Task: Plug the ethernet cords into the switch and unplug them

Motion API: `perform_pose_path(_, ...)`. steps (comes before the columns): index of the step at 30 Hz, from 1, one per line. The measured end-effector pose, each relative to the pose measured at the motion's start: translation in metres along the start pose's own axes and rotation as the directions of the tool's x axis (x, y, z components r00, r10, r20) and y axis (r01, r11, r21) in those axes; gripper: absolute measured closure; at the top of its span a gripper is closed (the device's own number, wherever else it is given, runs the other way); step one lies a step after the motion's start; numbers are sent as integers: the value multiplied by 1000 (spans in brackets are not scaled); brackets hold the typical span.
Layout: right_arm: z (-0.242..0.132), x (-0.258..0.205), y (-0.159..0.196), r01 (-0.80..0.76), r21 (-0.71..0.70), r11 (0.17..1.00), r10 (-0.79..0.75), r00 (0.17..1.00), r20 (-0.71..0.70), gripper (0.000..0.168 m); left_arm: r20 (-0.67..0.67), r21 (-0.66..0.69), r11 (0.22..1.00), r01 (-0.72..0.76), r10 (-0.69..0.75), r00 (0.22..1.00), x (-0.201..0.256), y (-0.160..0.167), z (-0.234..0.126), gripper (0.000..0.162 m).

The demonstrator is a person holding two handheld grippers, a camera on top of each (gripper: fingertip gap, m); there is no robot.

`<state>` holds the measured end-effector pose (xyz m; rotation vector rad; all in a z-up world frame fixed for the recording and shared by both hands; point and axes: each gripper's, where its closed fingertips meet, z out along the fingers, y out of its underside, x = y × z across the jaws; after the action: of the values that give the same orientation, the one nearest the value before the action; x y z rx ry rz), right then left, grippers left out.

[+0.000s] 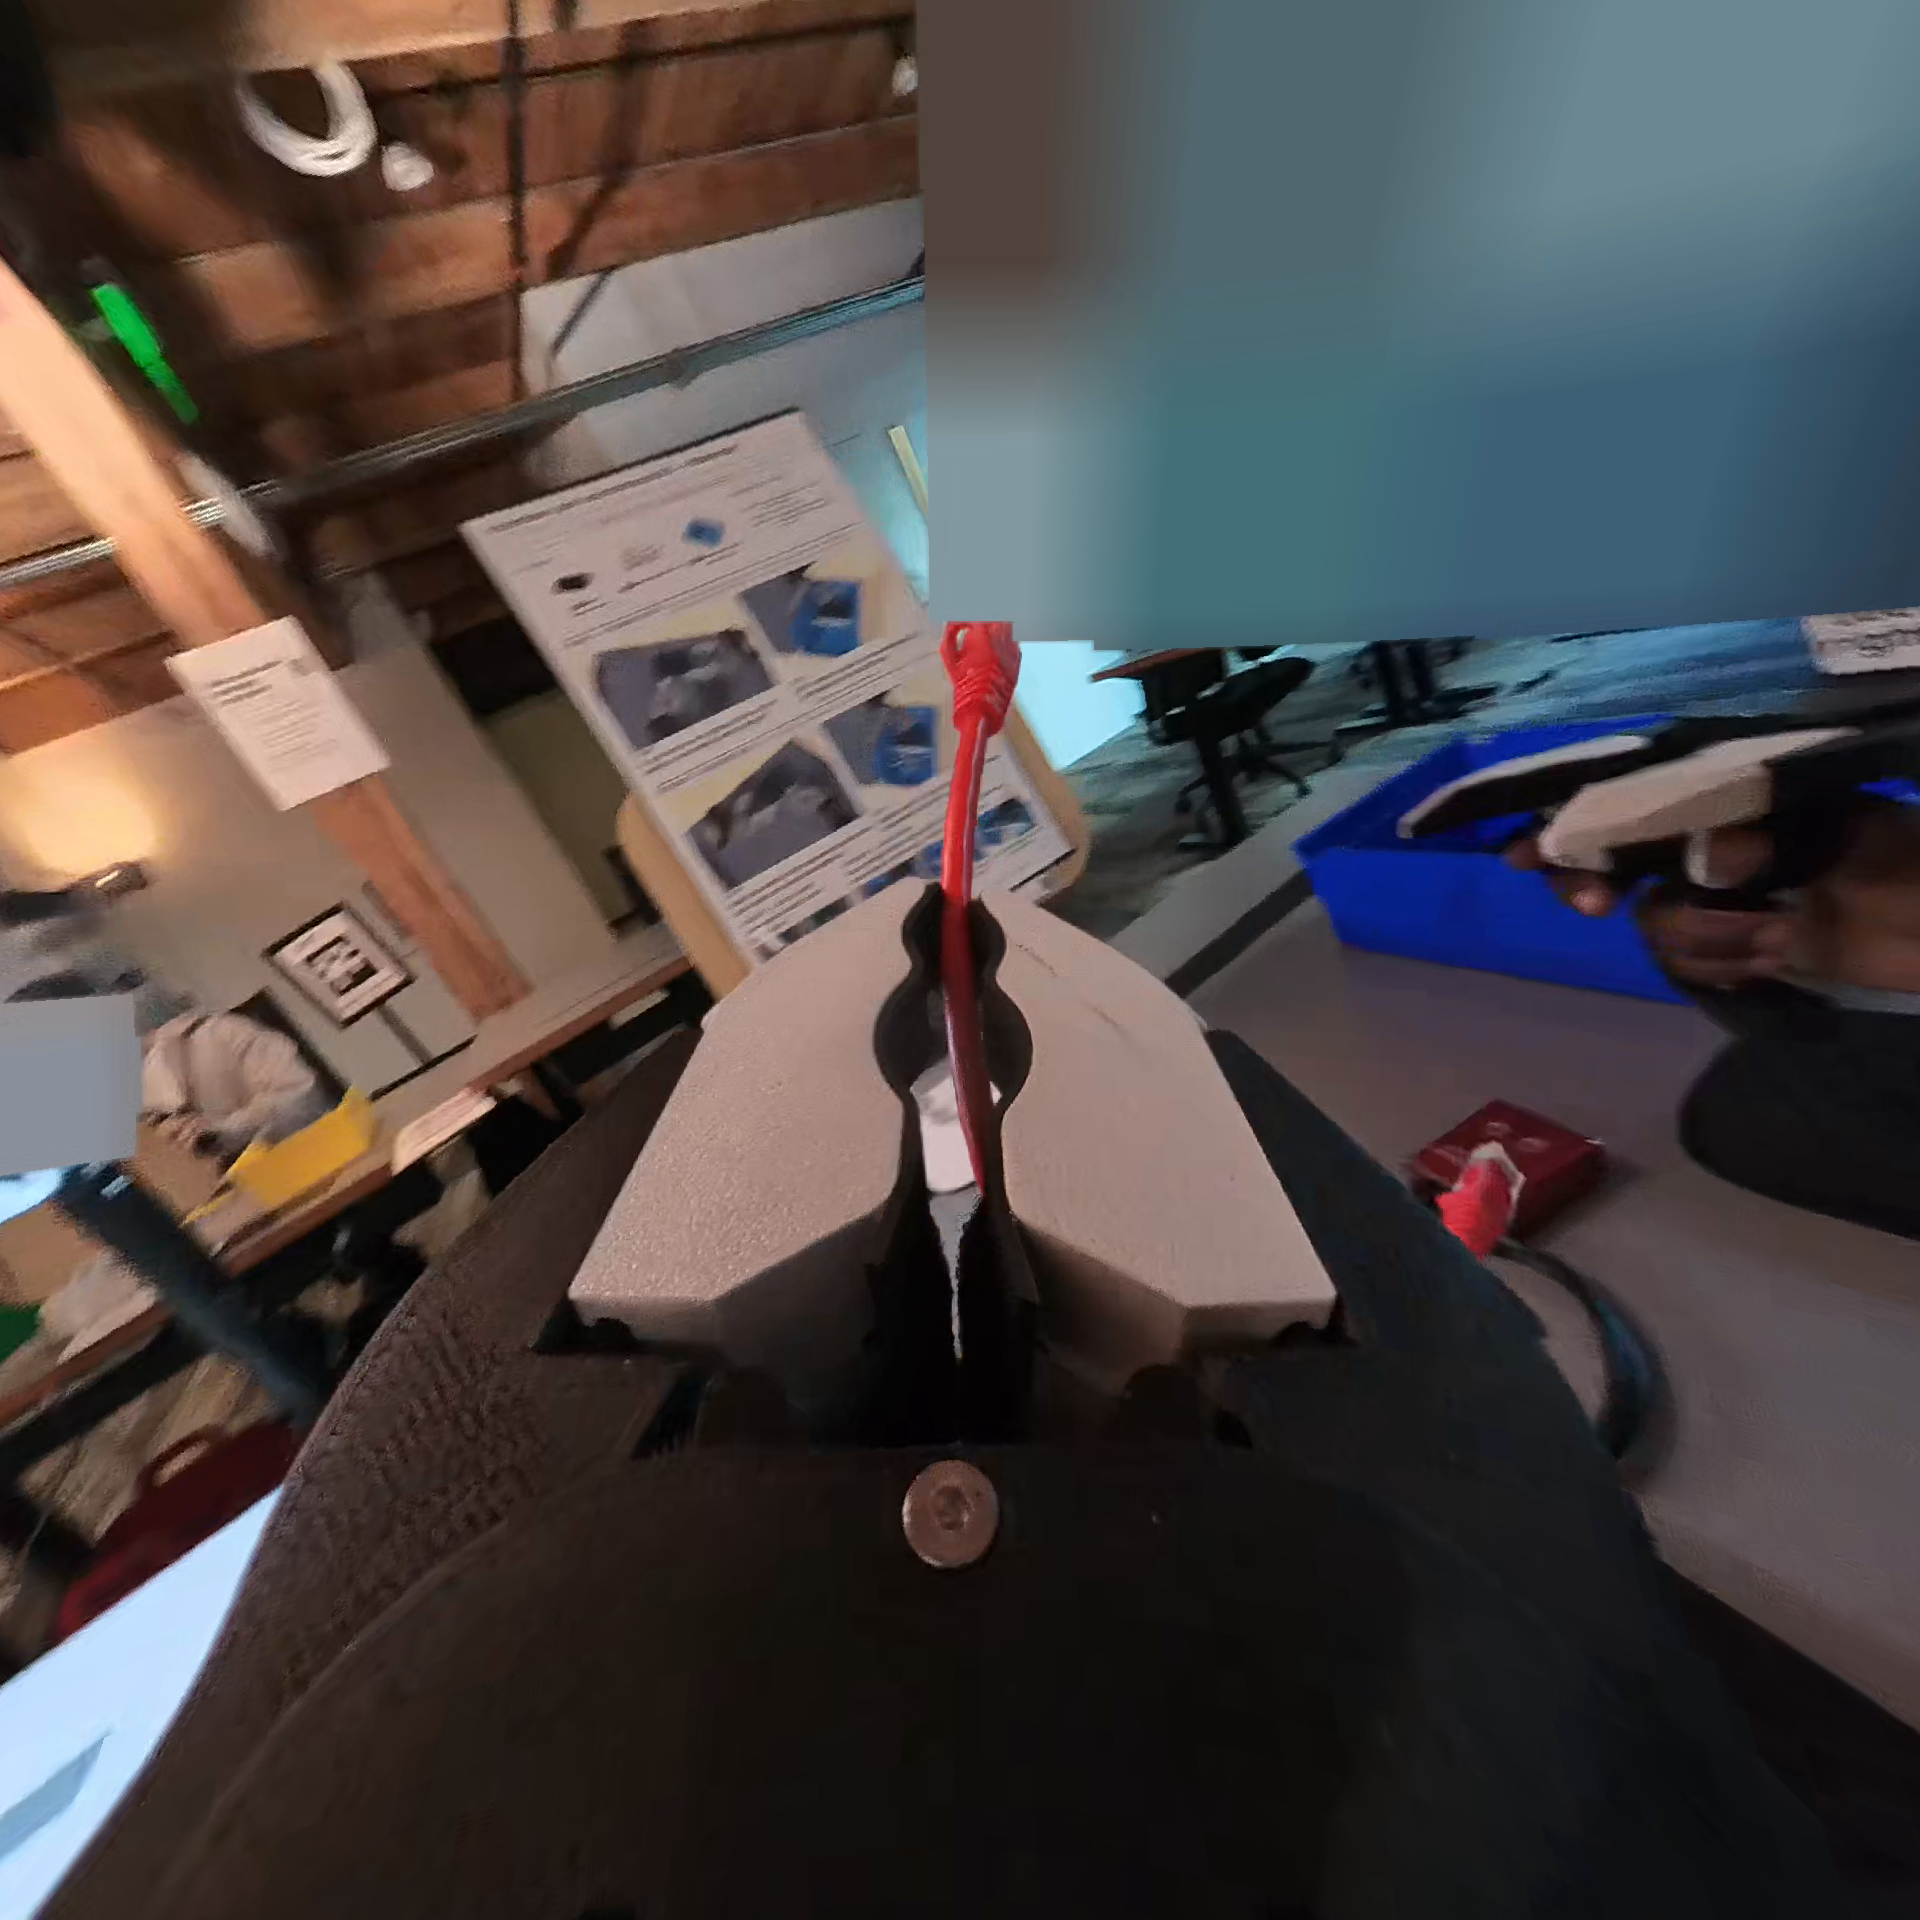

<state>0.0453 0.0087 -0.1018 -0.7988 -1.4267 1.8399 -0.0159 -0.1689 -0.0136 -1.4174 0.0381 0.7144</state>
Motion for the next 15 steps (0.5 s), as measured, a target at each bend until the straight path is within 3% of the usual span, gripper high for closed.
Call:
perform_pose_path(3, -2, -26, -28, -63, 119, 991, 45, 988, 145, 116, -133, 27, 996, -89, 91, 987, 43, -3, 14, 157)
perform_pose_path(5, -5, -33, -40, -149, 154, 977, 116, 971, 207, 131, -185, 20, 980, -198, 198, 963, 71, 10, 23, 157)
perform_pose_path(7, -9, -39, -45, -192, 154, 969, 148, 954, 261, 135, -254, -19, 975, -220, 208, 945, 96, 29, 31, 157)
perform_pose_path(12, -9, -40, -20, -73, 12, 997, 67, 959, 275, 137, -411, -44, 992, -116, 88, 907, 138, 55, 35, 158)
perform_pose_path(15, -11, -49, -4, -95, -109, 990, 128, 929, 348, 139, -491, -50, 996, -74, 40, 870, 152, 60, 33, 158)
